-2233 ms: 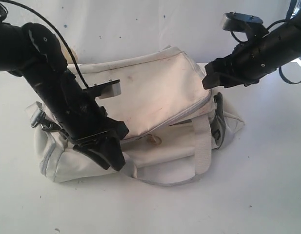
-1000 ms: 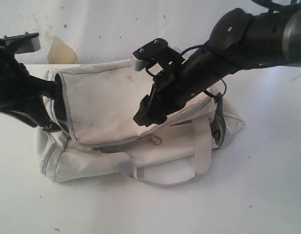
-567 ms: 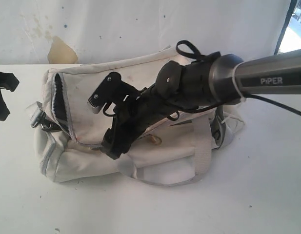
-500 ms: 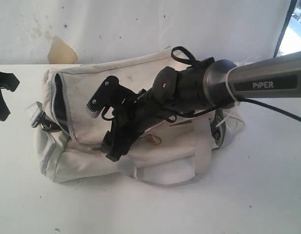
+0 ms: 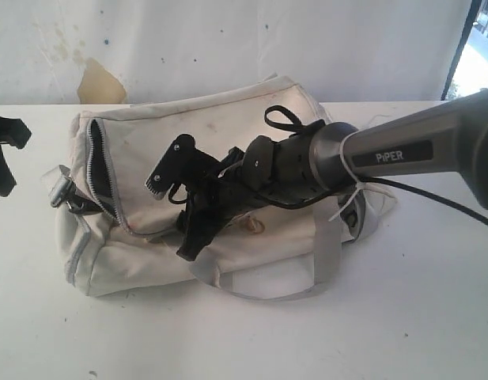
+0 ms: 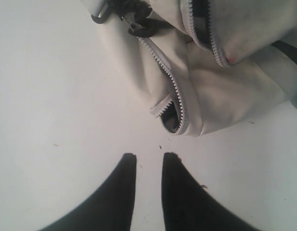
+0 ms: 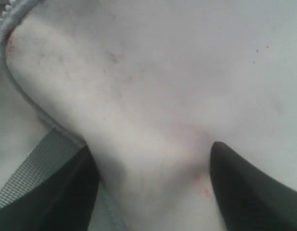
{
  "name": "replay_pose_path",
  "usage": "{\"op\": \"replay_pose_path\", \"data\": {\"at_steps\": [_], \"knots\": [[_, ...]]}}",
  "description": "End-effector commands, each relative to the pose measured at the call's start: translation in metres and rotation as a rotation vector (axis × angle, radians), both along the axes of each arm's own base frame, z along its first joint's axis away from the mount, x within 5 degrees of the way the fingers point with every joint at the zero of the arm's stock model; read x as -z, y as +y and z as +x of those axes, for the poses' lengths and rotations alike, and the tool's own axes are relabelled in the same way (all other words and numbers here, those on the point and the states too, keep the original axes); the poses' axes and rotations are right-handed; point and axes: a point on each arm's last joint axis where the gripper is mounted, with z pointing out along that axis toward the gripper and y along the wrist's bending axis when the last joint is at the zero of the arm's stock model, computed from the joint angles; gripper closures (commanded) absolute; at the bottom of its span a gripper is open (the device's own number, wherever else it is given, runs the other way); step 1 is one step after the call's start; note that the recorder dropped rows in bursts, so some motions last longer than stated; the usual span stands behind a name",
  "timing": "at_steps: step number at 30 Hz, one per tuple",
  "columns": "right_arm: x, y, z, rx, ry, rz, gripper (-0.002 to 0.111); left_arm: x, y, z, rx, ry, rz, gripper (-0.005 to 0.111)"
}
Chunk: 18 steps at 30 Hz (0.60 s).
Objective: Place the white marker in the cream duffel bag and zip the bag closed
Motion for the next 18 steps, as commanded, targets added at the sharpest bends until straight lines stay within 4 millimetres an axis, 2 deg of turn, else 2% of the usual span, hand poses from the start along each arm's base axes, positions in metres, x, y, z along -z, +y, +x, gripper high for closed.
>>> {"op": "replay_pose_path", "data": {"at_steps": [1, 4, 6, 11, 18], "knots": [[0.0, 0.0, 0.0, -0.01, -0.002, -0.004, 0.056, -0.003, 0.001, -0.002, 0.002, -0.007, 0.007, 0.087], [-0.002, 0.0, -0.001, -0.016, 0.006, -0.004, 0.061, -0.003, 0.001, -0.002, 0.002, -0.007, 0.007, 0.087], [-0.002, 0.0, -0.001, -0.014, 0.004, -0.004, 0.069, -0.003, 0.001, -0.002, 0.002, -0.008, 0.007, 0.087], [-0.006, 0.0, 0.001, -0.004, -0.02, 0.006, 0.108, -0.003, 0.001, -0.002, 0.002, -0.008, 0.005, 0.087], [-0.023, 0.0, 0.013, 0.051, -0.114, 0.057, 0.108, -0.003, -0.001, -0.003, 0.004, -0.006, -0.011, 0.087]]}}
